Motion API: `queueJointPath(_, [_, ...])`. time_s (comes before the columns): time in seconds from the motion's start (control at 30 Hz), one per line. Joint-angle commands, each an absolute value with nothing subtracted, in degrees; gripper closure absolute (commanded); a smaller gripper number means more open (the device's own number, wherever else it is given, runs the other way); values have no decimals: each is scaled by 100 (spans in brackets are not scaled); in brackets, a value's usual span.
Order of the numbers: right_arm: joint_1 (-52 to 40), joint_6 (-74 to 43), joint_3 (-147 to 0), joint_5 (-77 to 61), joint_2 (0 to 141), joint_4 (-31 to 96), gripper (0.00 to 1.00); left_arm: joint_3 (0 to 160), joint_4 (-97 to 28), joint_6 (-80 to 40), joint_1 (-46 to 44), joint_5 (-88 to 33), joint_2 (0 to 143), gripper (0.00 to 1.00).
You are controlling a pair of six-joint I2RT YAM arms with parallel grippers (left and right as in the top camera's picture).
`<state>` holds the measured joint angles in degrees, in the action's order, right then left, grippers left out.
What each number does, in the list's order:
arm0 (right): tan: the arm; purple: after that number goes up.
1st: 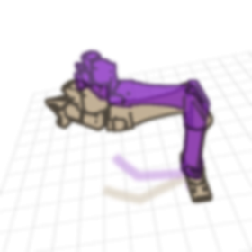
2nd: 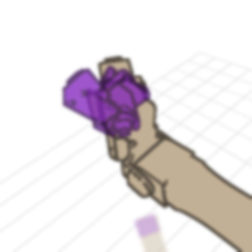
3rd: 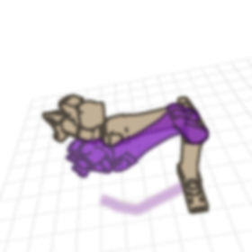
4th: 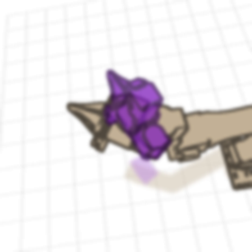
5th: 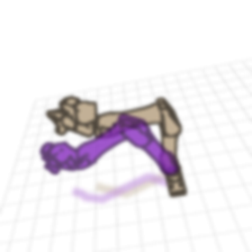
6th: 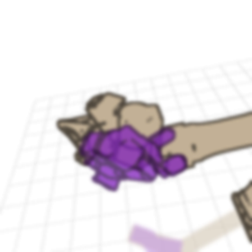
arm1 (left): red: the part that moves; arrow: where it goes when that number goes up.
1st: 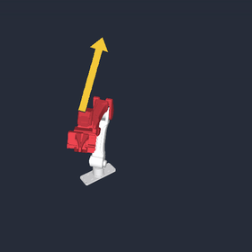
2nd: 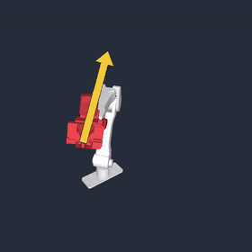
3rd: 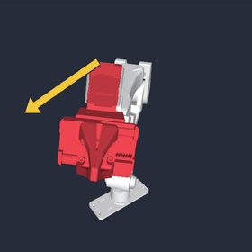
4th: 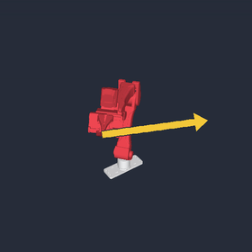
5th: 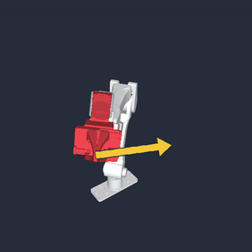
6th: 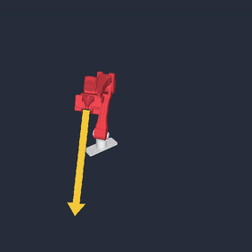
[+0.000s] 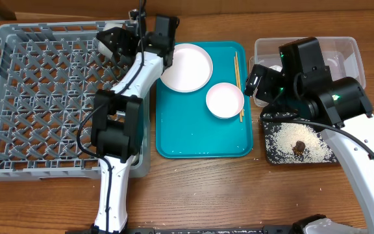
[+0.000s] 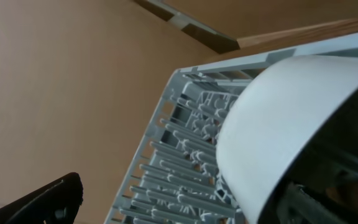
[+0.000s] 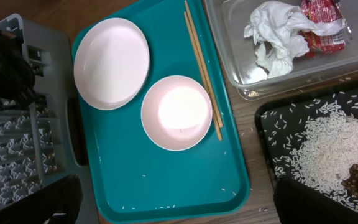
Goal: Sort waste into correct bins and load items into the dishwasher
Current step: 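Reach the left gripper to the pink bowl and grasp its rim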
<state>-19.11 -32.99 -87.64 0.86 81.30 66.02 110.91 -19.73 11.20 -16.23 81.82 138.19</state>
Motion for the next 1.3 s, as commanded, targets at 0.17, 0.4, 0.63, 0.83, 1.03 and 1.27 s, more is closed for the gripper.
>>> queueJointPath(0.17, [-1894, -3293, -8737, 143, 8119, 6571, 0, 11076, -1962, 1153, -2099, 7413, 13310, 0])
queueJointPath(0.4, [-1894, -3293, -8737, 143, 8121, 6571, 0, 11076, -1968, 1109, -2458, 6294, 12674, 0])
queueJointPath(0.63, [-1894, -3293, -8737, 143, 8121, 6571, 0, 11076, -3089, 294, -2685, 4239, 12173, 0])
queueJointPath(0.83, [-1894, -3293, -8737, 143, 8121, 6571, 0, 11074, -4359, -255, -2751, -510, 12173, 20])
queueJointPath(1.03, [-1894, -3293, -8737, 143, 8121, 6571, 0, 11074, -4488, -2510, -2788, -1015, 12617, 18])
queueJointPath(1.27, [-1894, -3293, -8737, 143, 8121, 6571, 0, 11074, -4936, -2580, -2891, -1007, 12774, 19])
